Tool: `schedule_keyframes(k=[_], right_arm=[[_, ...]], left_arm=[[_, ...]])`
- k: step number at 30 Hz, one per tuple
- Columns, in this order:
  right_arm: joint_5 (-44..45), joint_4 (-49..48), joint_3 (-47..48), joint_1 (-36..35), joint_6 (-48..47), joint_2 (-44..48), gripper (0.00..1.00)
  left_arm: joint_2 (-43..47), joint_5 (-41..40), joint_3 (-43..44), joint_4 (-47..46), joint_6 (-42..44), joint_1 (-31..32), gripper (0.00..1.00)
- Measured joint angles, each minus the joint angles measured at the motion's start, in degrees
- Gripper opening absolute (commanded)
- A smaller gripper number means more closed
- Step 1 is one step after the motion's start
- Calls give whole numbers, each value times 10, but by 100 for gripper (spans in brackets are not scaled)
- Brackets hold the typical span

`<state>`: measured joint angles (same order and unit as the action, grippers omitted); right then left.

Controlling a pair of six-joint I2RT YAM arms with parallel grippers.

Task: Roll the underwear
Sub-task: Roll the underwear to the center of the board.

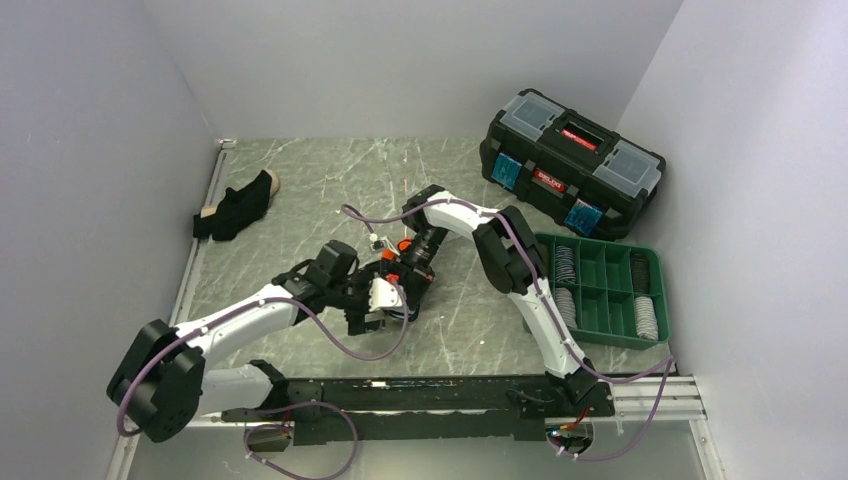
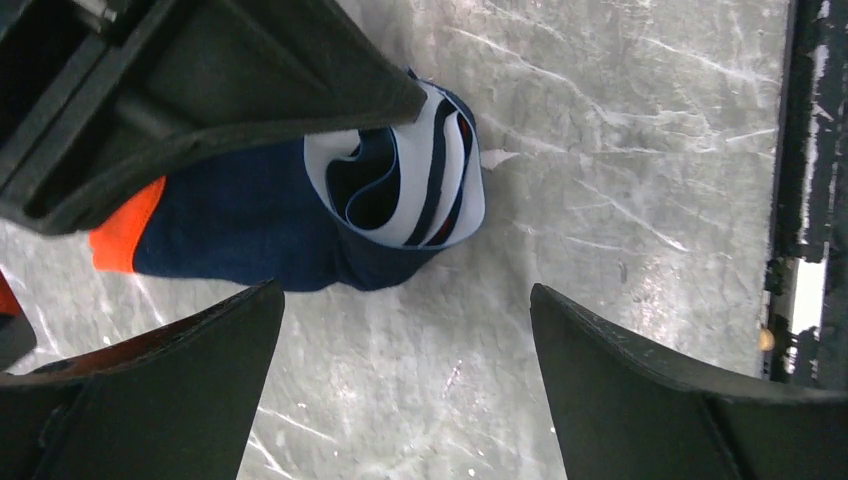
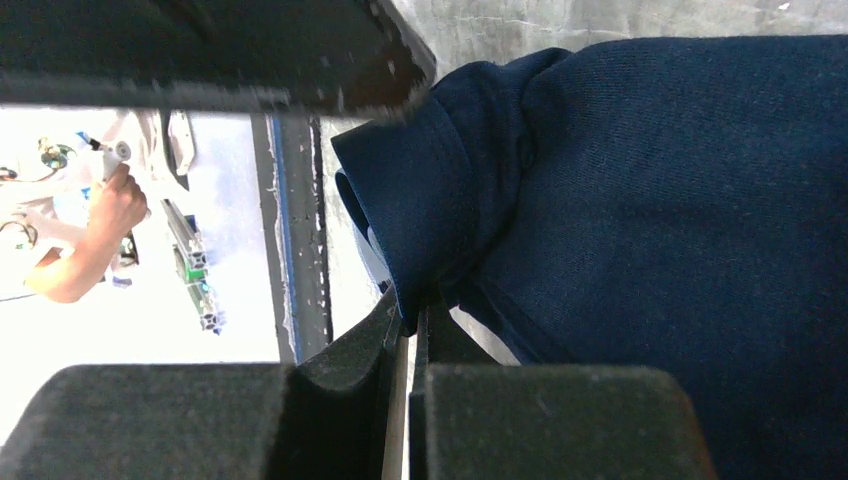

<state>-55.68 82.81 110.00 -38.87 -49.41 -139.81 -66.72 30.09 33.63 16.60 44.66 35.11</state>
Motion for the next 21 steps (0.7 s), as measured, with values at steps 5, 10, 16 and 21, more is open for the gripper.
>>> schedule_keyframes(k=[5, 10, 16, 21], right_arm=[[-3, 3, 0, 0, 0, -3, 0], [-6, 7, 1, 0, 0, -6, 0], [-8, 9, 2, 0, 0, -8, 1], [-8, 10, 3, 2, -1, -9, 1]], left_arm=[[-44, -30, 19, -20, 15, 36, 99], [-88, -58, 34, -41, 23, 59, 99], [-115, -81, 52, -48, 21, 79, 89], [-139, -112, 79, -32, 9, 110, 77]])
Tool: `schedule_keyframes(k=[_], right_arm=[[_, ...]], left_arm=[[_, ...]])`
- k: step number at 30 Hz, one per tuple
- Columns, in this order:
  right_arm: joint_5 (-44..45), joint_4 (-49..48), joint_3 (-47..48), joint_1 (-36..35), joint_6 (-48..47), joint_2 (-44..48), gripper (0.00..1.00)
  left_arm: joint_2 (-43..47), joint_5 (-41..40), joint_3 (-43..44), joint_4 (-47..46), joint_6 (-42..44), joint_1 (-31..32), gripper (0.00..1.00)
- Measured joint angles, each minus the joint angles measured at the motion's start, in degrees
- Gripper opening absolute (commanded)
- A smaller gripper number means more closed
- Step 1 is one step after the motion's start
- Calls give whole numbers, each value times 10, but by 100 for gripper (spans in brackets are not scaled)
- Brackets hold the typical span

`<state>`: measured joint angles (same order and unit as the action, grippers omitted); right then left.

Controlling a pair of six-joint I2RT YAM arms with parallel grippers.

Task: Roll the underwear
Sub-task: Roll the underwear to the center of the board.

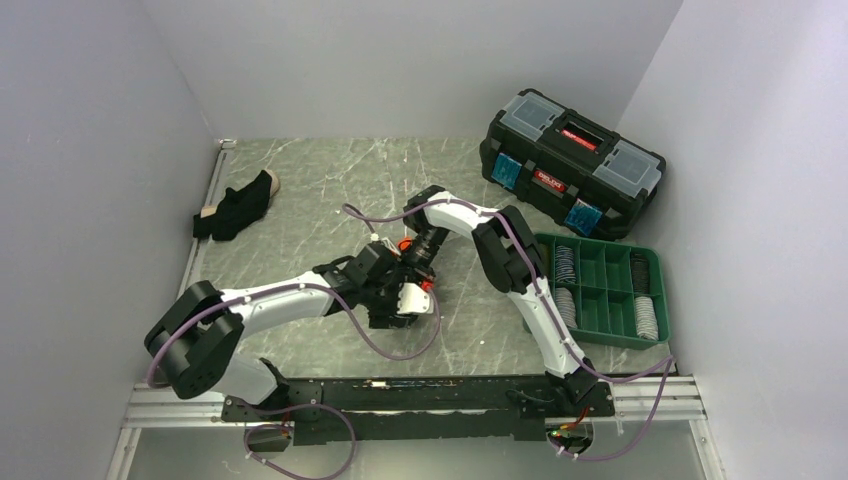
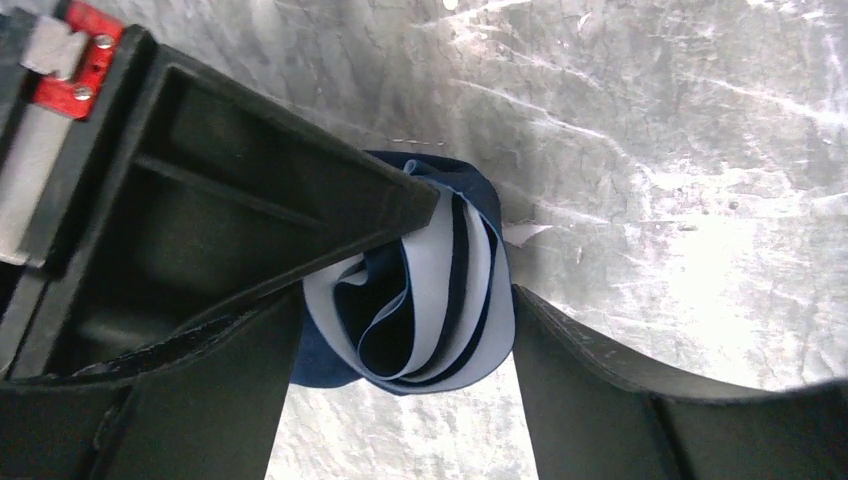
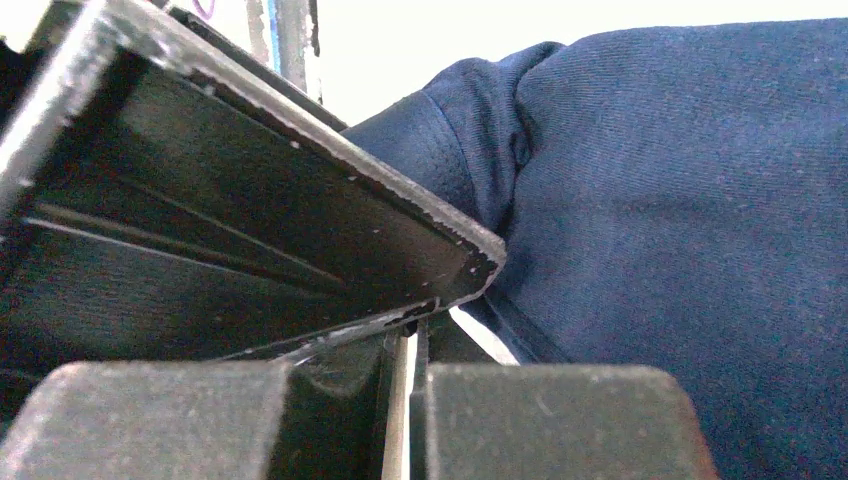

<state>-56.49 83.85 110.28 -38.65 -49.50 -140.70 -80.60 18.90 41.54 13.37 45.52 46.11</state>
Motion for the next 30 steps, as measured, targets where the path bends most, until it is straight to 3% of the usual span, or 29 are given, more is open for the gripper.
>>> schedule_keyframes(k=[8, 14, 21, 26, 30], right_arm=[[0, 3, 0, 0, -2, -1, 1], [0, 5, 0, 0, -3, -1, 2], [2, 15, 6, -3, -2, -7, 4], [4, 16, 7, -3, -2, -7, 17], [9, 16, 7, -3, 3, -7, 35]], left_arm=[[-38, -35, 24, 39, -29, 24, 66], [-50, -43, 38, 58, -50, 25, 38], [-63, -42, 57, 78, -67, 25, 18], [-73, -40, 68, 92, -74, 25, 3], [-82, -35, 79, 111, -75, 25, 0]])
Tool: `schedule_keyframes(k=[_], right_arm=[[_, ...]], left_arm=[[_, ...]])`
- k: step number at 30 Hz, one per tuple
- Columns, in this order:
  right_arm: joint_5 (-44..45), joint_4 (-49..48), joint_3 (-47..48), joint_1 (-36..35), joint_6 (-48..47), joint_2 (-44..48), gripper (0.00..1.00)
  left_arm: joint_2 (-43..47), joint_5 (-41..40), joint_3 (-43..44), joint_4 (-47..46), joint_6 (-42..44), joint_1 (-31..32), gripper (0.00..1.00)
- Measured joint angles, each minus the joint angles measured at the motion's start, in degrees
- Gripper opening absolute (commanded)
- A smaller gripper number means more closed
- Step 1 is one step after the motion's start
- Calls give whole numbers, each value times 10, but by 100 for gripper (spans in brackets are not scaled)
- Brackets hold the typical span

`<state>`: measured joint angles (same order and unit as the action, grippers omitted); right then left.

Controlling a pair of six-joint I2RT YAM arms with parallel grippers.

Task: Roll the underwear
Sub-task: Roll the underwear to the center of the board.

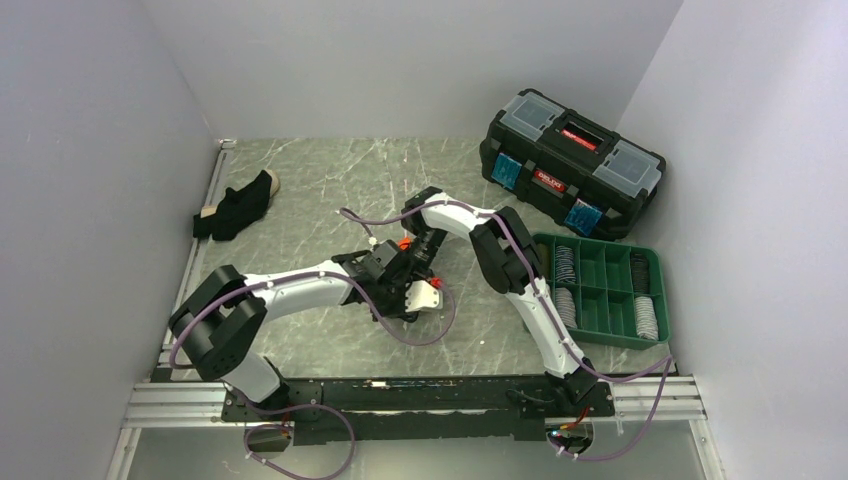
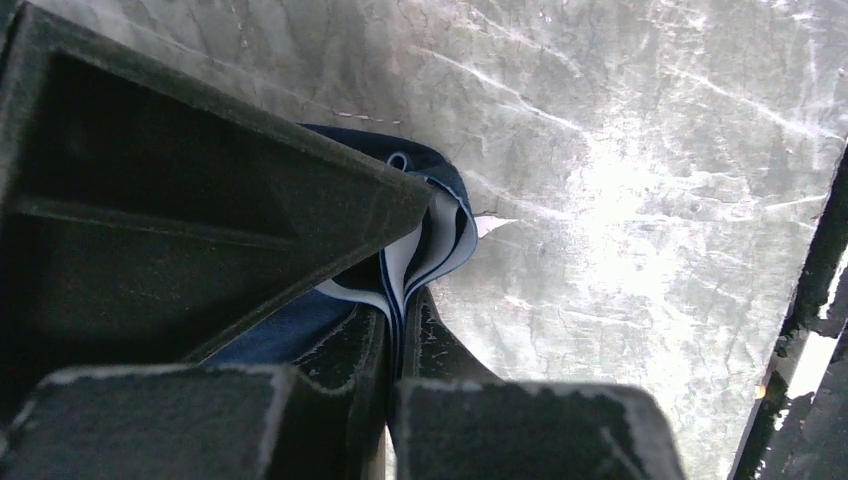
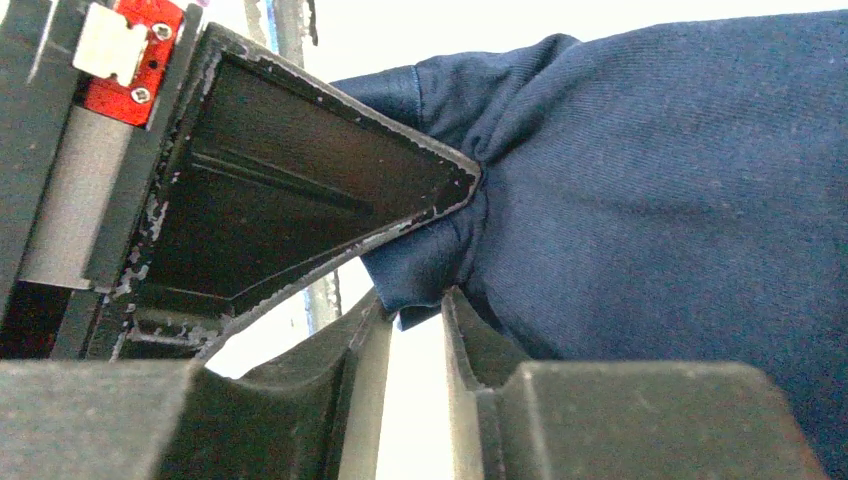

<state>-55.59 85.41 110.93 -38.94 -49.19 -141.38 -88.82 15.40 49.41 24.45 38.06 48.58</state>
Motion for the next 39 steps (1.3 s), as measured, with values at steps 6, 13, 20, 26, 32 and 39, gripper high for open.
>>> schedule_keyframes(k=[6, 13, 20, 26, 32, 39], right_arm=[[15, -4, -3, 6, 9, 6, 50], [16, -4, -23, 35, 10, 49, 51], [12, -20, -59, 83, 20, 103, 50], [14, -82, -120, 145, 67, 156, 49], [21, -196, -207, 195, 129, 232, 50], [24, -307, -292, 203, 174, 331, 53]], left_arm=[[-12, 19, 15, 20, 0, -12, 0], [-19, 58, 27, 48, -2, -40, 0], [-53, 99, 65, 96, -2, -68, 0], [-126, 179, 136, 171, -2, -122, 0], [-230, 263, 235, 279, -2, -171, 0], [-367, 359, 350, 415, -2, -220, 0]])
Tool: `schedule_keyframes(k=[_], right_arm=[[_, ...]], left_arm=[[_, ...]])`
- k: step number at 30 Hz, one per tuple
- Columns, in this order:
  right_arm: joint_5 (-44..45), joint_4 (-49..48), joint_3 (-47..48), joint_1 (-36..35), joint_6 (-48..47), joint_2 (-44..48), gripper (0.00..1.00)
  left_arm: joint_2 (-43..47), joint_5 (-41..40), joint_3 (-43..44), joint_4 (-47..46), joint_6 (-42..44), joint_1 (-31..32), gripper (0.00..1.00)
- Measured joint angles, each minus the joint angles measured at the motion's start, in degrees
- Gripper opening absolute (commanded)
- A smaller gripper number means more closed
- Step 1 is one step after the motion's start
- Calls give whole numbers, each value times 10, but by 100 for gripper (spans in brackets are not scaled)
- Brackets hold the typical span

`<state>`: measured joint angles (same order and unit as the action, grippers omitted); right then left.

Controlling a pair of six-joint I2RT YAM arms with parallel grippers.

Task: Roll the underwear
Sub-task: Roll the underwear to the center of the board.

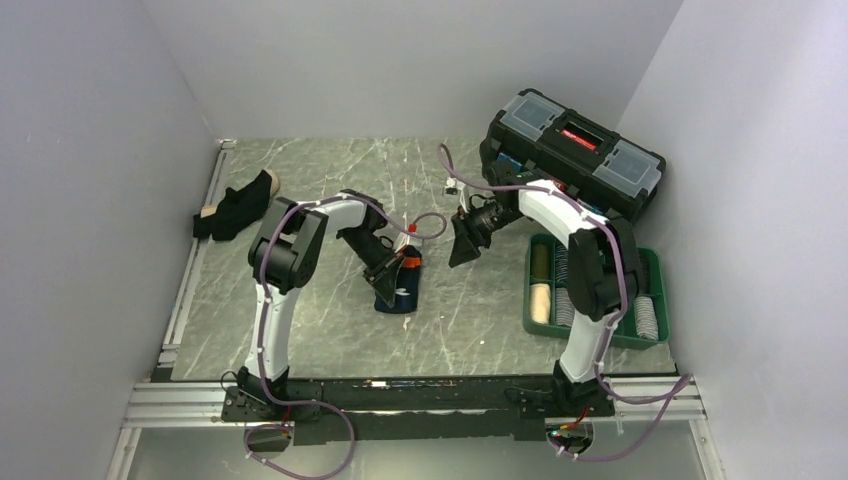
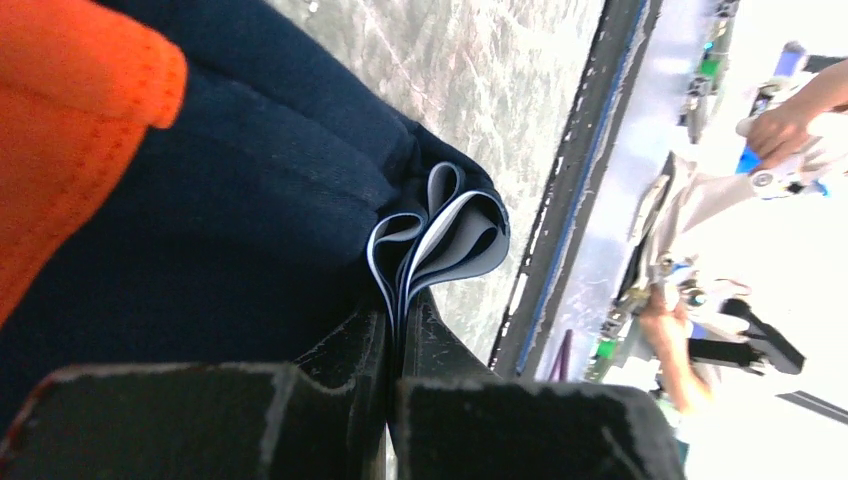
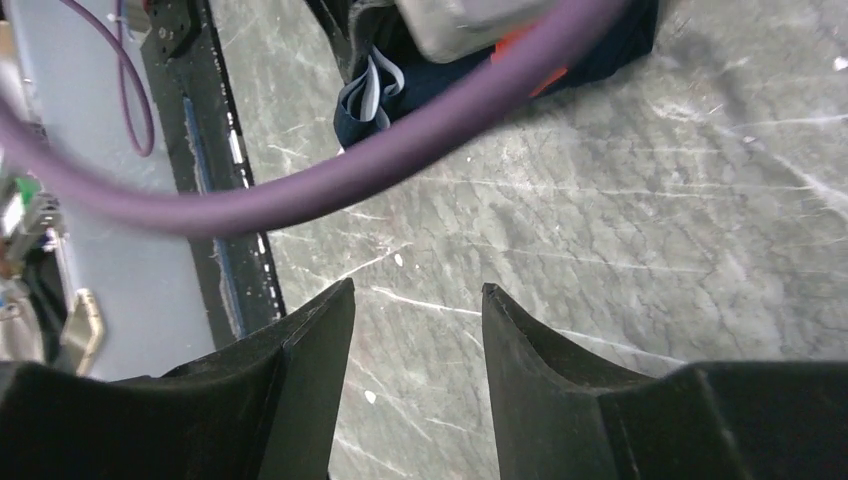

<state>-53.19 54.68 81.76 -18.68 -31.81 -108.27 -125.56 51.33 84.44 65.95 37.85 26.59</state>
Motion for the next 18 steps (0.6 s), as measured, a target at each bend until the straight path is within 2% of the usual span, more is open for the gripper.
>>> schedule_keyframes(k=[4, 8, 13, 18], right_arm=[[10, -60, -47, -8, 14, 54, 54], [67, -126, -103, -43, 25, 115, 55], [180, -198, -150, -170, 23, 163, 55], [305, -240, -163, -292, 0, 163, 55]], left_arm=[[-32, 20, 25, 33, -7, -9, 2], [-45, 19, 39, 46, -24, -9, 3], [-63, 18, 58, 63, -46, -9, 4], [-80, 18, 76, 82, -59, -10, 4]])
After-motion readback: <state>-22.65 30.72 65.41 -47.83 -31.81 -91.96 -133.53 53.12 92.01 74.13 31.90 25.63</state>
